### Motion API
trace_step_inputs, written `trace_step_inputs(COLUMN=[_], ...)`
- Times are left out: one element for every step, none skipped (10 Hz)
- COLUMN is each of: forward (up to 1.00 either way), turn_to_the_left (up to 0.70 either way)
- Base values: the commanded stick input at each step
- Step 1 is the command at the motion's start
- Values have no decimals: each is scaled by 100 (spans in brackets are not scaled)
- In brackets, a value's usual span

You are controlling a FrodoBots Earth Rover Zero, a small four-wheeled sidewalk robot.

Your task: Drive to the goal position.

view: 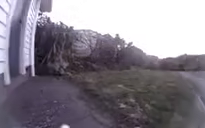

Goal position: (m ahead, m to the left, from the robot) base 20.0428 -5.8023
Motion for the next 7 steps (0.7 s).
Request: trace_step_inputs(forward=[0,0,0,0,0,0,0], turn_to_the_left=[-70,-70,-70,-70,-70,-70,-70])
